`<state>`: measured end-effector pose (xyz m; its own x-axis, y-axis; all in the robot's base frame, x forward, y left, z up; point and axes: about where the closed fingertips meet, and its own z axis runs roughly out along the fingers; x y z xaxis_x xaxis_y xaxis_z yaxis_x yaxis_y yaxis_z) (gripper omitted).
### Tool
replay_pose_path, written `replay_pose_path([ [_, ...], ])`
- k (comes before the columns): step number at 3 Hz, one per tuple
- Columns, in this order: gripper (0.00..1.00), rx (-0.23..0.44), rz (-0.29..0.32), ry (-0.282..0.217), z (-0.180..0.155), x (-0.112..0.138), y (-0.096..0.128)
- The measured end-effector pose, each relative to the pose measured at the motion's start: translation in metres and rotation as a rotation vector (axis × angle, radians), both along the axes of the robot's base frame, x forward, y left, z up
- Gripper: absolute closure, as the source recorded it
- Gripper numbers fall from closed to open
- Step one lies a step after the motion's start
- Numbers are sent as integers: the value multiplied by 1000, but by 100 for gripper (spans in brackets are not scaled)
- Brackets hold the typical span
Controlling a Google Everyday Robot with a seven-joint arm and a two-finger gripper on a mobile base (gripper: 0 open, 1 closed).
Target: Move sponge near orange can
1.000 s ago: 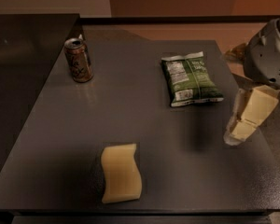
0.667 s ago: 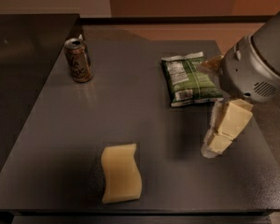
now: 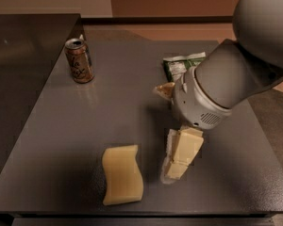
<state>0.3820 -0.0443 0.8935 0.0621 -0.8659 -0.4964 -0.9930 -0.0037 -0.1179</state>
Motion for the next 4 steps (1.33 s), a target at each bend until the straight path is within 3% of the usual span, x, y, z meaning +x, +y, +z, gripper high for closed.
replay_pose_path([
  [1, 0, -4, 76, 24, -23, -14, 30],
  [3, 0, -22, 168, 61, -52, -32, 57],
  [4, 19, -24, 186, 66, -57, -36, 61],
])
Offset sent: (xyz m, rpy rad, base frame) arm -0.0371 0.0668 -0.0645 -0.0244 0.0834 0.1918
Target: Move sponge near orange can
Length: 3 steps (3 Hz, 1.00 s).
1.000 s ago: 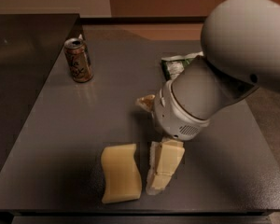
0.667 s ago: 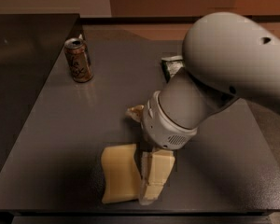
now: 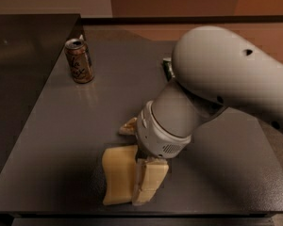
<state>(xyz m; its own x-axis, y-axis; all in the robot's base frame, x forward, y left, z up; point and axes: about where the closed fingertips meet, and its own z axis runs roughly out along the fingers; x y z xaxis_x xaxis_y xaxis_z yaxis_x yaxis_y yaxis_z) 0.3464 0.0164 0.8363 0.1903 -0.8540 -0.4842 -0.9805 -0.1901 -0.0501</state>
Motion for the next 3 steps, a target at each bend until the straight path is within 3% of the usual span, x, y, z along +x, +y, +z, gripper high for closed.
replay_pose_path([
  [2, 65, 2, -8, -1, 6, 7, -3],
  [3, 88, 11, -44, -17, 22, 26, -6],
])
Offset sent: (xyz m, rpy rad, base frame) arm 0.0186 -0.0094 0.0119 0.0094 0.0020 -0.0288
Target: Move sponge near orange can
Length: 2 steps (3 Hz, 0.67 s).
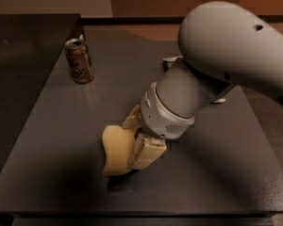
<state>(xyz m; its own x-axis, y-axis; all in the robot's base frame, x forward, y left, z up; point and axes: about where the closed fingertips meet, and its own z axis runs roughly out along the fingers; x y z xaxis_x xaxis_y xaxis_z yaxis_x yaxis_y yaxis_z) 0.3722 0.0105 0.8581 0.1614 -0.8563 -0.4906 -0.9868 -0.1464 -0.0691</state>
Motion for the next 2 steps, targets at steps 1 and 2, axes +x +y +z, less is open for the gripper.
replay_pose_path([
  [1, 100, 14, -90, -4, 17, 37, -6],
  [2, 100, 29, -199, -1, 31, 83, -12],
])
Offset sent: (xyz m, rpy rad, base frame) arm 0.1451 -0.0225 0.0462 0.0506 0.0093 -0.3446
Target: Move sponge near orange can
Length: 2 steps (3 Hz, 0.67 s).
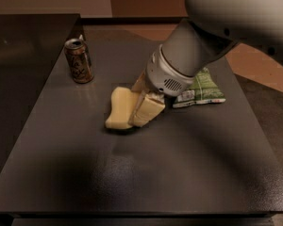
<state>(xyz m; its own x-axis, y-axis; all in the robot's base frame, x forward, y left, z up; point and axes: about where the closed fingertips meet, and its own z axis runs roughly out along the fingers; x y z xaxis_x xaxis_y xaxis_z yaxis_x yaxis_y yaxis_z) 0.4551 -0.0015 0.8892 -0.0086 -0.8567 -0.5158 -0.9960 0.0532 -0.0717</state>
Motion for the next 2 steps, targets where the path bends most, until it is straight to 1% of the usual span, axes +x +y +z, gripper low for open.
replay_pose_path([
  [1, 100, 4, -74, 1, 5, 40, 3],
  [2, 100, -3, -148, -14, 3, 71, 13],
])
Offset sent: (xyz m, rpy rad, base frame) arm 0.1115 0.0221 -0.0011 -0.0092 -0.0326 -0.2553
